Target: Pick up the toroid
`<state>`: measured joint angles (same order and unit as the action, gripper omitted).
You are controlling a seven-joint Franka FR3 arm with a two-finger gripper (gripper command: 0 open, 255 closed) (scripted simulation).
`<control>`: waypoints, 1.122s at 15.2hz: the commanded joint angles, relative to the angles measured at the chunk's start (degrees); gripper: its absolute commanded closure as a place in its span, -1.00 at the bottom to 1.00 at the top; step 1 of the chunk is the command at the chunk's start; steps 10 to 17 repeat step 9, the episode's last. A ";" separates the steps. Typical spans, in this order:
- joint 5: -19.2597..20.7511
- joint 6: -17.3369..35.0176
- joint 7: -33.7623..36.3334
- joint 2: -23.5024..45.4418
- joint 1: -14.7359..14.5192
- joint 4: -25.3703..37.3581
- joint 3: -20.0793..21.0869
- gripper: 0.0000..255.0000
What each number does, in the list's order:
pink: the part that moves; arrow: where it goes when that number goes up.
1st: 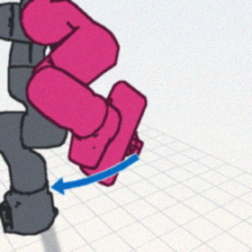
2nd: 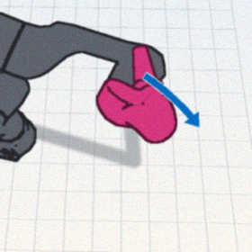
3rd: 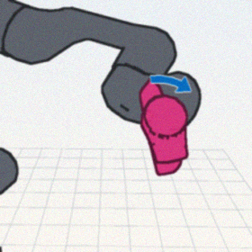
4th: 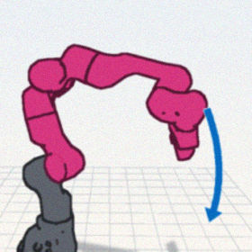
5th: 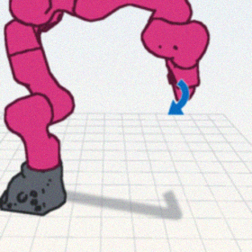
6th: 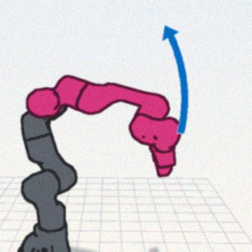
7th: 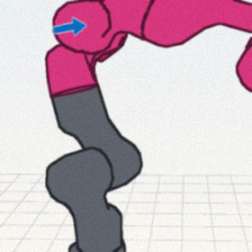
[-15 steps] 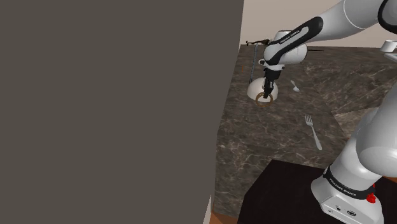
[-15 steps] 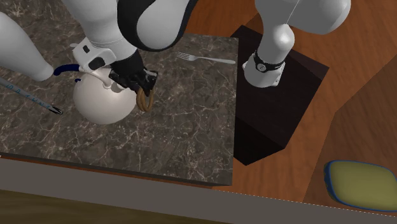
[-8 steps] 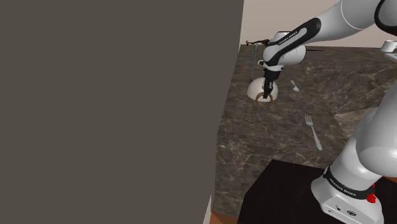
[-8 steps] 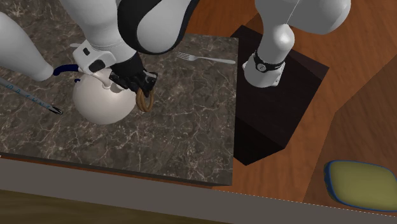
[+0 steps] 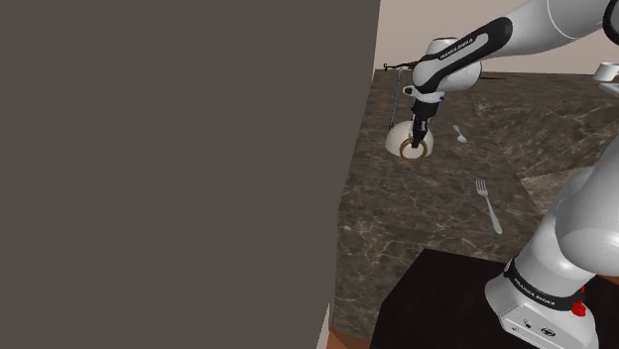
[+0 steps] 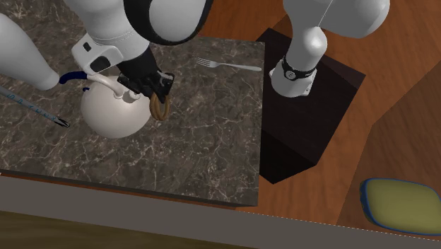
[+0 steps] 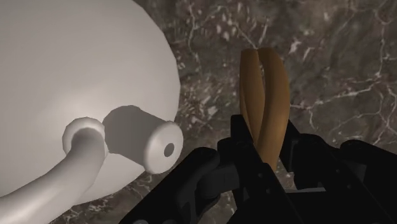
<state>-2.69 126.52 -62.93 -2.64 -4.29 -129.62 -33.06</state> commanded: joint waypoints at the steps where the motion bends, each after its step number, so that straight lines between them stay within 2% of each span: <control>1: 0.94 -1.55 0.79 -1.32 0.00 0.43 0.14 1.00; 7: 2.52 -6.16 2.19 -3.78 0.05 2.99 0.55 1.00; 17: 2.55 -6.27 2.22 -3.83 0.06 3.06 0.56 1.00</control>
